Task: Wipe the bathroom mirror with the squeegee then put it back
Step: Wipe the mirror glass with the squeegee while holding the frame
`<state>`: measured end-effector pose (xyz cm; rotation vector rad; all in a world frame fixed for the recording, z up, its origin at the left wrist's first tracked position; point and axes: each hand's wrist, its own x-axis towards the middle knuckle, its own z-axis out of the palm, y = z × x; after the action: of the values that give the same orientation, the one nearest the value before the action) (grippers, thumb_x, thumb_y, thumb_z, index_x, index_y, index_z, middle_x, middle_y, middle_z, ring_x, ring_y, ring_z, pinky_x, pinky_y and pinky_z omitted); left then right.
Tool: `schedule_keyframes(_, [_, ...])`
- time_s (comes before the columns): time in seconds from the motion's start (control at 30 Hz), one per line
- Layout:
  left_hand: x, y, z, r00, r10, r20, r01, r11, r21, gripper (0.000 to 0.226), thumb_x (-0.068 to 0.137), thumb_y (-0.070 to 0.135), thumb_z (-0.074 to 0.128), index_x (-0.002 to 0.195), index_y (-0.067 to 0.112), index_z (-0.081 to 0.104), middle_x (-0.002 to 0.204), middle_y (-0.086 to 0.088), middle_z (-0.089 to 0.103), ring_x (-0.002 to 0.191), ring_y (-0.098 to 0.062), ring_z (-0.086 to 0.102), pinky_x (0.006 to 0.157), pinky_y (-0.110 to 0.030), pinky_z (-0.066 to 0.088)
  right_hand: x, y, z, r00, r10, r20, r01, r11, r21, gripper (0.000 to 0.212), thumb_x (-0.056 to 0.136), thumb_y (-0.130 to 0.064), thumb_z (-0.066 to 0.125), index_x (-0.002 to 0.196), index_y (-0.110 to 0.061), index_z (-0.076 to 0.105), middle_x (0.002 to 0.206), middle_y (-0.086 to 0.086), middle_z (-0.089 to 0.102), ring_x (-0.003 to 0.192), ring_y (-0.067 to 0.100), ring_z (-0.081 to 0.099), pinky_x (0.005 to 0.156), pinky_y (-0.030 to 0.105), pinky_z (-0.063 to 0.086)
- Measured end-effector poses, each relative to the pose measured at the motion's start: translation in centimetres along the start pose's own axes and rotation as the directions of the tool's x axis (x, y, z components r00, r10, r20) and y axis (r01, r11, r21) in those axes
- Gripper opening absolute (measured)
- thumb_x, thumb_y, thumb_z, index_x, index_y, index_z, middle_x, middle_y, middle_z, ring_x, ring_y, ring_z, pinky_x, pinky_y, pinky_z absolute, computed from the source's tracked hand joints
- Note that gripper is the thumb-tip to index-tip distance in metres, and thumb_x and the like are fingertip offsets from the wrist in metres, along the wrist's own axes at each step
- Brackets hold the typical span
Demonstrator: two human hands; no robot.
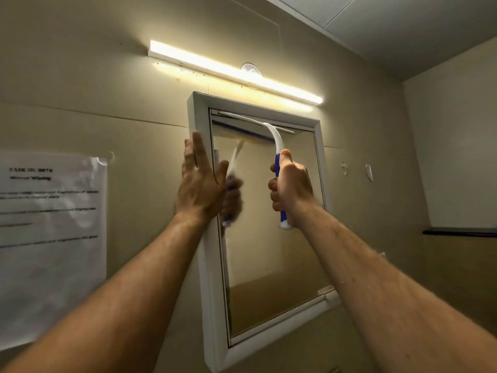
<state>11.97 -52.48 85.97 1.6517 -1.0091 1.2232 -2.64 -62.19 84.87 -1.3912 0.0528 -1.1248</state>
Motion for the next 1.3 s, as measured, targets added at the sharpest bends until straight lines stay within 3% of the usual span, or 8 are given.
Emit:
schedule_keyframes(0.13, [-0.3,-0.3,0.8,0.997,-0.018,-0.078,0.011,0.996,-0.094,0.069,0.100,0.041,0.034,0.153,0.023,-0.007,0.161,-0.002,-0.001,0.146,-0.025,0.011,0.112,-0.043,0.021,1.3,1.6,0.7,1.000,-0.027,0.002,0.027,1.000,0.001,0.041,0.101,-0.049,0.031,0.093,-0.015,0.053,0.059,0.000,0.043,0.042,0.009,0.036,0.038,0.019,0.033])
schedule_keyframes(0.47, [-0.6,-1.1,1.4,0.991,-0.005,-0.135,-0.016,0.988,-0.153,0.064,0.099,0.046,0.031,0.153,0.028,0.001,0.160,-0.001,0.010,0.137,-0.030,0.035,0.101,-0.051,0.040,2.2,4.0,2.4,0.995,-0.095,-0.014,0.095,0.995,0.029,0.043,0.100,-0.051,0.031,0.094,-0.015,0.053,0.057,0.000,0.041,0.038,0.008,0.032,0.038,0.021,0.028])
schedule_keyframes(0.67, [-0.9,-1.4,1.7,0.982,-0.010,-0.190,-0.031,0.977,-0.212,0.061,0.097,0.048,0.025,0.152,0.029,0.008,0.157,-0.001,0.018,0.137,-0.025,0.035,0.103,-0.049,0.041,2.5,4.3,2.2,0.995,-0.096,-0.001,0.096,0.995,0.009,0.042,0.100,-0.050,0.031,0.094,-0.015,0.052,0.057,0.000,0.041,0.037,0.008,0.032,0.038,0.019,0.029])
schedule_keyframes(0.83, [-1.1,-1.4,1.7,0.977,-0.084,-0.196,0.039,0.974,-0.221,0.055,0.097,0.052,0.020,0.150,0.041,0.008,0.149,-0.014,0.029,0.114,-0.029,0.055,0.088,-0.050,0.054,1.7,5.5,1.3,0.997,-0.079,0.005,0.080,0.996,-0.045,0.042,0.101,-0.050,0.029,0.094,-0.015,0.051,0.057,0.000,0.040,0.038,0.009,0.031,0.037,0.020,0.029])
schedule_keyframes(0.9, [-1.2,-1.5,1.9,0.974,-0.098,-0.202,0.054,0.975,-0.215,0.052,0.100,0.048,0.022,0.150,0.042,0.009,0.145,-0.015,0.037,0.108,-0.026,0.059,0.086,-0.041,0.053,1.4,5.7,0.9,0.997,-0.074,0.007,0.074,0.996,-0.057,0.041,0.101,-0.050,0.029,0.094,-0.015,0.051,0.056,-0.001,0.039,0.038,0.009,0.031,0.036,0.020,0.028])
schedule_keyframes(0.97, [-1.3,-1.6,2.0,0.971,-0.092,-0.221,0.044,0.976,-0.213,0.051,0.102,0.042,0.026,0.151,0.039,0.011,0.124,-0.008,0.052,0.089,-0.014,0.060,0.072,-0.025,0.050,1.3,5.7,0.6,0.998,-0.064,0.005,0.064,0.996,-0.068,0.041,0.101,-0.049,0.029,0.094,-0.015,0.051,0.056,-0.001,0.040,0.038,0.009,0.031,0.036,0.021,0.028])
schedule_keyframes(1.03, [-1.3,-1.5,2.1,0.968,-0.103,-0.228,0.052,0.974,-0.220,0.051,0.102,0.039,0.028,0.151,0.038,0.013,0.107,0.000,0.049,0.073,-0.002,0.050,0.059,-0.014,0.037,1.3,5.6,0.4,0.998,-0.065,0.002,0.065,0.995,-0.081,0.041,0.101,-0.049,0.030,0.094,-0.015,0.051,0.056,0.000,0.040,0.038,0.009,0.031,0.036,0.021,0.028])
schedule_keyframes(1.3, [-1.4,-1.5,2.3,0.962,-0.147,-0.230,0.098,0.972,-0.213,0.051,0.101,0.041,0.028,0.150,0.041,0.013,0.095,-0.004,0.048,0.066,-0.002,0.045,0.054,-0.014,0.030,2.4,2.5,1.5,0.997,-0.075,0.015,0.076,0.997,-0.033,0.040,0.100,-0.049,0.032,0.087,-0.016,0.050,0.052,-0.003,0.040,0.035,0.007,0.031,0.035,0.020,0.028])
